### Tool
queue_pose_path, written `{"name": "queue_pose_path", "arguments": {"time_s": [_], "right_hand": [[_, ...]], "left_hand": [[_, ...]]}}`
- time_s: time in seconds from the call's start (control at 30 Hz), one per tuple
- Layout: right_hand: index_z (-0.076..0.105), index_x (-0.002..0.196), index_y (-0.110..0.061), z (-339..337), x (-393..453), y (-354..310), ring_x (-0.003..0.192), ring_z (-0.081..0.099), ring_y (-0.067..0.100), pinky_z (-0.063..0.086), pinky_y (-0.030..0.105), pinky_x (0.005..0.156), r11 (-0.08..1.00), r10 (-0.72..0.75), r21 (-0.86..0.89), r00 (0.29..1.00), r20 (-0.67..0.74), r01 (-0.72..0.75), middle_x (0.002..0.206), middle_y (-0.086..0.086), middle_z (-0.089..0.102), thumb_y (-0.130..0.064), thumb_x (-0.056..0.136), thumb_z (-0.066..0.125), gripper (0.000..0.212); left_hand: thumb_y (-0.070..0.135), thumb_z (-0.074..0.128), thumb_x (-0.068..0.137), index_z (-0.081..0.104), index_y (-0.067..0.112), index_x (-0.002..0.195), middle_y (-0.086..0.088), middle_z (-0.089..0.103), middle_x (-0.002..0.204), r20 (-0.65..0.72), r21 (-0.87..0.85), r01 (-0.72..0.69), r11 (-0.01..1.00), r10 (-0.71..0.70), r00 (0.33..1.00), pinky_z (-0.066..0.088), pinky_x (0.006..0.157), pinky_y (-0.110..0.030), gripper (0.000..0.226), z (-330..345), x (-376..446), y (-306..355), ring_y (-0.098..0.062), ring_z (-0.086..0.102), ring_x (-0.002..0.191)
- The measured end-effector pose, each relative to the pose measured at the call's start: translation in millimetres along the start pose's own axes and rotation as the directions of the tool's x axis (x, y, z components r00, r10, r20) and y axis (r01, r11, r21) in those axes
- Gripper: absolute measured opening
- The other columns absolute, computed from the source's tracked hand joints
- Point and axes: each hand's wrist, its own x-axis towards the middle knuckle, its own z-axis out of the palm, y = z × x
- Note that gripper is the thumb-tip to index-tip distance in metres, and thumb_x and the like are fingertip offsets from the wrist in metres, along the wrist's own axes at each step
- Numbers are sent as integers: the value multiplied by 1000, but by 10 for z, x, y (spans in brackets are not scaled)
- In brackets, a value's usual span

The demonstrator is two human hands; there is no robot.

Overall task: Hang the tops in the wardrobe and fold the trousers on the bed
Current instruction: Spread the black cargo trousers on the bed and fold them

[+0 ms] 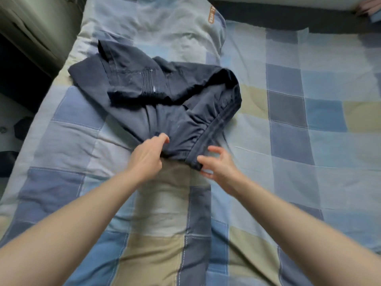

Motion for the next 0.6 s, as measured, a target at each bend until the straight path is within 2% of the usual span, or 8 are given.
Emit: {"name": "queue_pose_path", "arguments": {"time_s": [0.07, 0.13, 0.17, 0.3, 0.4, 0.47, 0.53, 0.6], "right_hand": [[36, 127, -13, -23, -393, 203, 74, 58, 21, 47, 37, 73, 996, 72, 45, 997, 3, -72, 88, 7, 58, -1, 86, 66, 52], [41, 124, -14, -49, -808, 341, 73, 61, 17, 51, 33, 71, 991, 123, 56, 992, -6, -122, 91, 5, 59, -3, 84, 68, 49], [45, 123, -14, -57, -1009, 387, 75, 62, 17, 52, 32, 71, 987, 144, 71, 990, -4, -143, 94, 6, 60, -4, 84, 70, 48], [54, 120, -12, -82, -1995, 398, 88, 62, 24, 51, 35, 81, 957, 238, 167, 971, 16, -237, 104, 14, 62, -4, 83, 70, 41], [53, 119, -10, -73, -2618, 316, 85, 59, 26, 50, 37, 82, 952, 239, 207, 970, -37, -226, 101, 14, 64, -2, 82, 70, 41], [53, 117, -10, -69, -3072, 194, 79, 62, 22, 52, 34, 77, 956, 223, 215, 971, -84, -201, 95, 11, 63, -2, 83, 70, 39], [57, 113, -11, -55, -3452, 129, 67, 62, 14, 51, 27, 67, 959, 191, 232, 977, -99, -165, 84, 8, 63, -2, 84, 68, 32], [60, 109, -12, -81, -3866, 36, 62, 63, 9, 50, 25, 62, 959, 148, 257, 983, -107, -116, 79, 4, 64, -1, 86, 65, 26]], "left_hand": [[-7, 50, 75, 36, 27, 146, -7, 54, 110, 102, 98, -93, 991, 83, 991, 45, 87, -46, 80, -19, -415, 46, -33, 53, 106], [-5, 50, 78, 22, 32, 153, -4, 49, 108, 176, 132, -128, 983, 104, 979, 45, 87, -41, 89, -57, -807, 123, -29, 50, 104], [-4, 50, 79, 23, 32, 153, -3, 48, 108, 194, 134, -142, 981, 115, 974, 45, 87, -39, 86, -86, -984, 170, -28, 50, 105], [10, 54, 86, 48, 27, 140, 0, 50, 120, 271, -41, -84, 996, 92, 958, 44, 95, -38, 56, -452, -1669, 541, -24, 50, 115], [32, 67, 81, 42, 32, 143, 7, 46, 133, 340, -137, -59, 989, 102, 935, 38, 105, -41, 67, -736, -2053, 944, -19, 46, 122], [45, 71, 76, 38, 34, 144, 12, 45, 138, 347, -205, -69, 976, 138, 927, 25, 113, -49, 76, -950, -2357, 1284, -12, 41, 128], [45, 71, 77, 47, 30, 134, 12, 52, 132, 304, -281, -49, 958, 137, 943, 18, 115, -50, 64, -1086, -2646, 1555, -10, 44, 125], [33, 71, 79, 58, 24, 115, 7, 64, 111, 247, -344, -66, 936, 158, 956, 31, 105, -42, 39, -1298, -2894, 1763, -17, 55, 111]]}}
